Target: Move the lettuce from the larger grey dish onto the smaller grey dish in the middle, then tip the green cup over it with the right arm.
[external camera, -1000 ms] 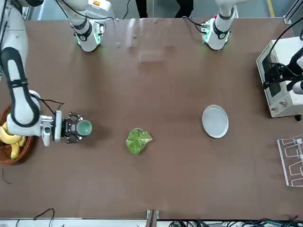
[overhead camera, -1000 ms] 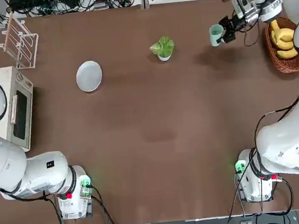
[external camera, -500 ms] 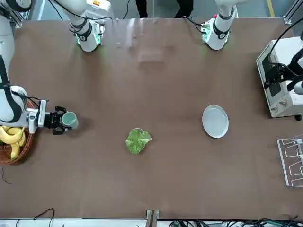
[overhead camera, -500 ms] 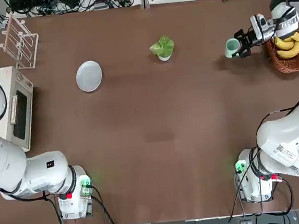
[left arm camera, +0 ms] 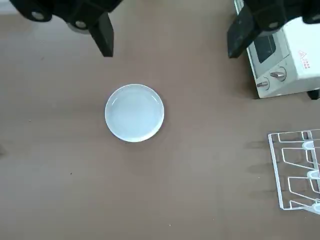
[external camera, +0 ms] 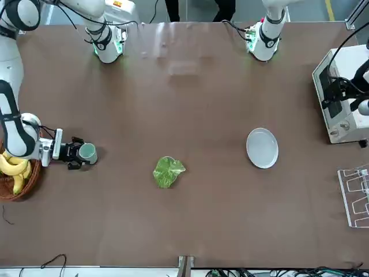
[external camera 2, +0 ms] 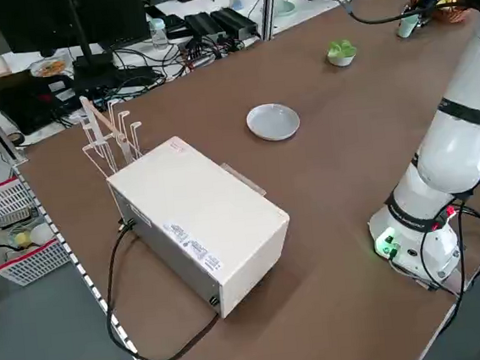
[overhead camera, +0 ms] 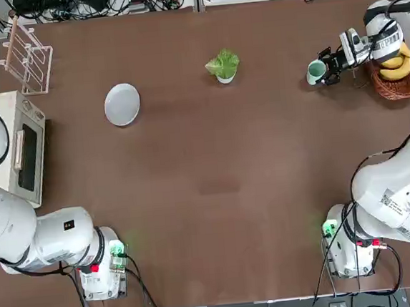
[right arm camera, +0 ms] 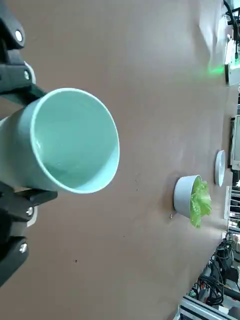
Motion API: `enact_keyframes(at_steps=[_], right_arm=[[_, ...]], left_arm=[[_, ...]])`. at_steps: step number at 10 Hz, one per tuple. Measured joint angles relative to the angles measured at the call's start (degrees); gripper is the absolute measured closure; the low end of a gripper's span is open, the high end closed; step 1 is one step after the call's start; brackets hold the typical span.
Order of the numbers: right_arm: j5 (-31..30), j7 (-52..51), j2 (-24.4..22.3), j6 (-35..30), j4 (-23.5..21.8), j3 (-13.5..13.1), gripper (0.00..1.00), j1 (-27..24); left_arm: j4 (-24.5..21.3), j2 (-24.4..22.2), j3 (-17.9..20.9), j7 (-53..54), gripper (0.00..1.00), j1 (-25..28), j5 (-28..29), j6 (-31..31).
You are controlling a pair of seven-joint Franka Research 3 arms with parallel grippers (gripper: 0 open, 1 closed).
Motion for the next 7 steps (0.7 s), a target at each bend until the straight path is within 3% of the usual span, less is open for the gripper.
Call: enact_keyframes(at_steps=[3,4,7], right_arm=[[0.00,0.27,0.27,0.51,0.20,0.14,0.18,0.01],[0.00,0.45,0.38,0.52,0.24,0.14,0.03,0.01],[0.00,0.80,0.42,0.52,0.41,-0.04,0.00,-0.06]], left_arm=[[0.00,0.00,0.00,0.00,0.00,0.00,0.00,0.00],[0.00,0.00,0.01,0.00,0.00,0.02,0.00,0.00],[0.00,0.00,0.04,0.00,0.00,0.02,0.00,0.00]])
